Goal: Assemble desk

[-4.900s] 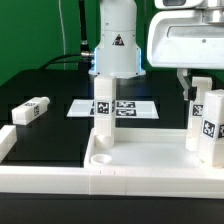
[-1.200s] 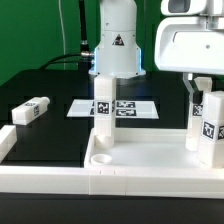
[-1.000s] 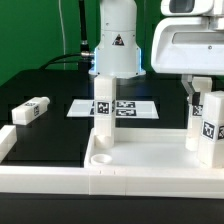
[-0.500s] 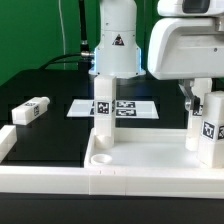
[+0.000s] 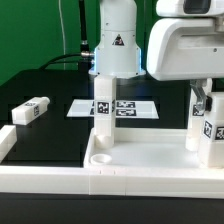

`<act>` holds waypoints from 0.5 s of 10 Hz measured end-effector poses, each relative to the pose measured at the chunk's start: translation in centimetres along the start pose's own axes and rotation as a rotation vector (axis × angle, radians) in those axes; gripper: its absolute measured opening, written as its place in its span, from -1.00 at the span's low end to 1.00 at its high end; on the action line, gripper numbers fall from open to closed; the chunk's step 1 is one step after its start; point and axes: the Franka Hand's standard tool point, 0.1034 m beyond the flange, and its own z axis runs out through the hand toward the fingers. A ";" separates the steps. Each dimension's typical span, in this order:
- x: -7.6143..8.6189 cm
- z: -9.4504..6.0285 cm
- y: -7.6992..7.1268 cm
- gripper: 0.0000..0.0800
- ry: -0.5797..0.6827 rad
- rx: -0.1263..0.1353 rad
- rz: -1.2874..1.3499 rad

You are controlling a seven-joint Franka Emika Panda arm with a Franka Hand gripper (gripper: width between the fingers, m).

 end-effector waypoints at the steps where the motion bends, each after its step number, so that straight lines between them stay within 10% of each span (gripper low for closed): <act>1: 0.0 0.0 0.0 -0.28 0.000 0.000 0.009; 5: 0.0 0.0 0.4 -0.28 0.001 0.027 0.307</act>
Offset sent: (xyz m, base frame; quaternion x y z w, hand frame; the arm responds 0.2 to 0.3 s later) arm -0.0051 -0.0069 0.0012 0.0363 -0.0023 0.2671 0.9630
